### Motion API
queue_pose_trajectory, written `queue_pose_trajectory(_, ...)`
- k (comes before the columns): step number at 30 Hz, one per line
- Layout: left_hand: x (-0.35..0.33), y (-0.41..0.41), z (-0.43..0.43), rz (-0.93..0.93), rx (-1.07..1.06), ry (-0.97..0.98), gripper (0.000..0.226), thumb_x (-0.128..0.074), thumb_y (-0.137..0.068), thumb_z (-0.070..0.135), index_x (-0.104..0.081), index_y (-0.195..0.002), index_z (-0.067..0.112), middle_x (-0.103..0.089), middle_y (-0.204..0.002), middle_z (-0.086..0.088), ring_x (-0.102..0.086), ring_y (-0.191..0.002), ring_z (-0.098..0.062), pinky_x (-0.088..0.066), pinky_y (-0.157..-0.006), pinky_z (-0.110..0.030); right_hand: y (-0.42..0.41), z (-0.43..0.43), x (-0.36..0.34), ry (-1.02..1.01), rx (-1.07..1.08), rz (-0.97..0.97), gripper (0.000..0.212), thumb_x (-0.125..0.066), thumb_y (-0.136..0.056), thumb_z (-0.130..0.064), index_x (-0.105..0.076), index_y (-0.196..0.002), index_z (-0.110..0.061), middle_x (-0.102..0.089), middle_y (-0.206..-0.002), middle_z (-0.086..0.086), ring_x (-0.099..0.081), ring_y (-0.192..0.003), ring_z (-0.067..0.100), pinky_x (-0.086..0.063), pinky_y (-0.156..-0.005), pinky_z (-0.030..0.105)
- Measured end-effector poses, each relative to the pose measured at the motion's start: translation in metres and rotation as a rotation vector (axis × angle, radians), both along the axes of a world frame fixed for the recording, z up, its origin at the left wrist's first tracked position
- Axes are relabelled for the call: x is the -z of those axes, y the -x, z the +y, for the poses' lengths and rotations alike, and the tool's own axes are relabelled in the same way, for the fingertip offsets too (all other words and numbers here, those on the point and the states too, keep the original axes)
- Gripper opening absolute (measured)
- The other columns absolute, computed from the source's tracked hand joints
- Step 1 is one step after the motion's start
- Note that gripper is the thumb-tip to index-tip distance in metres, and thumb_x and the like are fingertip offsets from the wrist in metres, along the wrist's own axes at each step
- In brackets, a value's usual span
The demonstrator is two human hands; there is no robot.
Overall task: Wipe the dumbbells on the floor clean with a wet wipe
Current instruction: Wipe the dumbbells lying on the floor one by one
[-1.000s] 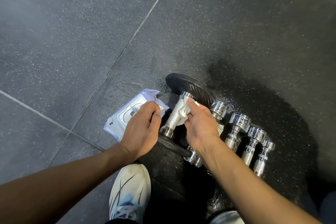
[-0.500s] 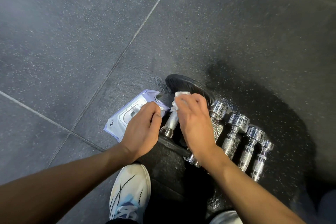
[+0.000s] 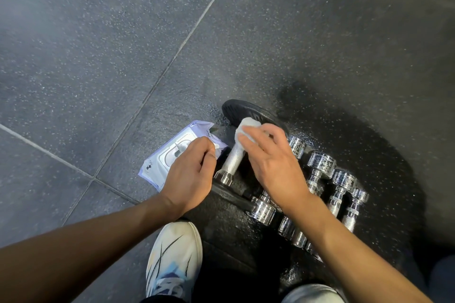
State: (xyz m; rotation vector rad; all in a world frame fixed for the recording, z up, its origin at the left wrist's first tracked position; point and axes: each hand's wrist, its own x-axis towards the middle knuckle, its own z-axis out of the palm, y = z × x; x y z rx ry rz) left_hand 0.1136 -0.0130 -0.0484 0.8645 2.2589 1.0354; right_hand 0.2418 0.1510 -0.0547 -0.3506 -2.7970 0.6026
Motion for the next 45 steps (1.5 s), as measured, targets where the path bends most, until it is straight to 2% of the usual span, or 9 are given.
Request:
queue_pose_trajectory(4, -0.001, -0.001, 0.0, -0.015, -0.004, 0.003, 0.017, -0.037, -0.099, 0.031, -0.044, -0.084, 0.027, -0.046, -0.074, 0.01, -0.045, -0.073, -0.011, -0.038, -0.068, -0.037, 0.0, -0.009, 0.011, -0.036, 0.137, -0.109, 0.05, -0.063, -0.091, 0.005, -0.055, -0.139, -0.008, -0.049, -0.143, 0.008, -0.052, -0.114, 0.03, -0.057, -0.086, 0.037)
queue_pose_trajectory(11, 0.0, -0.001, 0.001, -0.023, -0.016, 0.007, 0.017, -0.037, -0.098, 0.03, -0.044, -0.084, 0.026, -0.045, -0.073, 0.01, -0.045, -0.073, -0.013, -0.038, -0.068, -0.037, 0.0, -0.035, 0.022, 0.946, 0.673, -0.005, 0.028, -0.055, -0.104, -0.021, -0.066, -0.131, -0.022, -0.074, -0.113, -0.006, -0.073, -0.099, 0.016, -0.057, -0.094, 0.034)
queue_pose_trajectory(15, 0.001, -0.001, 0.001, -0.029, -0.022, 0.014, 0.017, -0.037, -0.099, 0.031, -0.044, -0.083, 0.027, -0.045, -0.072, 0.01, -0.045, -0.072, -0.014, -0.038, -0.068, -0.038, 0.007, -0.024, 0.021, 1.758, 0.873, 0.07, 0.034, -0.044, -0.101, 0.0, -0.065, -0.127, -0.003, -0.072, -0.121, 0.02, -0.064, -0.12, 0.038, -0.049, -0.109, 0.048)
queue_pose_trajectory(22, 0.0, -0.001, 0.0, -0.026, -0.022, 0.017, 0.017, -0.037, -0.099, 0.031, -0.043, -0.084, 0.026, -0.045, -0.073, 0.01, -0.045, -0.072, -0.014, -0.041, -0.068, -0.041, 0.02, -0.01, 0.019, 2.232, 0.794, 0.152, 0.058, -0.042, -0.08, -0.009, -0.054, -0.136, 0.003, -0.061, -0.132, 0.029, -0.059, -0.122, 0.042, -0.04, -0.115, 0.053)
queue_pose_trajectory(28, 0.0, -0.002, 0.001, -0.031, -0.033, 0.018, 0.019, -0.038, -0.1, 0.032, -0.043, -0.082, 0.028, -0.048, -0.075, 0.011, -0.048, -0.075, -0.012, -0.039, -0.068, -0.038, 0.03, -0.02, 0.011, 2.218, 0.568, -0.118, 0.048, -0.042, -0.081, -0.014, -0.066, -0.119, 0.002, -0.067, -0.108, 0.023, -0.067, -0.089, 0.03, -0.051, -0.083, 0.042)
queue_pose_trajectory(32, 0.001, -0.001, 0.0, -0.033, -0.03, 0.023, 0.018, -0.037, -0.1, 0.031, -0.043, -0.083, 0.029, -0.047, -0.074, 0.01, -0.047, -0.074, -0.011, -0.04, -0.068, -0.038, 0.022, -0.022, 0.01, 2.149, 0.52, -0.324, 0.049, -0.041, -0.084, 0.003, -0.065, -0.126, 0.006, -0.069, -0.115, 0.024, -0.068, -0.095, 0.031, -0.052, -0.1, 0.046)
queue_pose_trajectory(36, 0.001, -0.001, 0.0, -0.03, -0.027, 0.016, 0.018, -0.037, -0.1, 0.031, -0.042, -0.083, 0.027, -0.045, -0.072, 0.01, -0.045, -0.072, -0.01, -0.039, -0.069, -0.038, 0.006, -0.01, -0.004, 1.898, 0.664, -0.421, 0.029, -0.047, -0.092, 0.02, -0.062, -0.109, 0.002, -0.075, -0.1, 0.023, -0.075, -0.085, 0.028, -0.063, -0.079, 0.037)
queue_pose_trajectory(39, 0.002, -0.001, 0.0, -0.029, -0.028, 0.015, 0.018, -0.037, -0.1, 0.032, -0.043, -0.084, 0.026, -0.045, -0.072, 0.009, -0.044, -0.071, -0.012, -0.039, -0.068, -0.039, -0.004, -0.005, -0.011, 1.786, 0.641, -0.49, 0.038, -0.064, -0.091, 0.011, -0.057, -0.128, 0.005, -0.07, -0.119, 0.025, -0.074, -0.103, 0.03, -0.061, -0.091, 0.037)
queue_pose_trajectory(45, 0.002, -0.002, 0.0, -0.024, -0.037, 0.003, 0.02, -0.037, -0.1, 0.031, -0.042, -0.081, 0.027, -0.045, -0.073, 0.009, -0.045, -0.071, -0.013, -0.037, -0.065, -0.038, 0.009, -0.036, -0.021, 1.208, 0.662, -0.468, 0.043, -0.09, -0.075, -0.031, -0.062, -0.101, -0.011, -0.075, -0.097, 0.01, -0.074, -0.077, 0.019, -0.063, -0.081, 0.038)
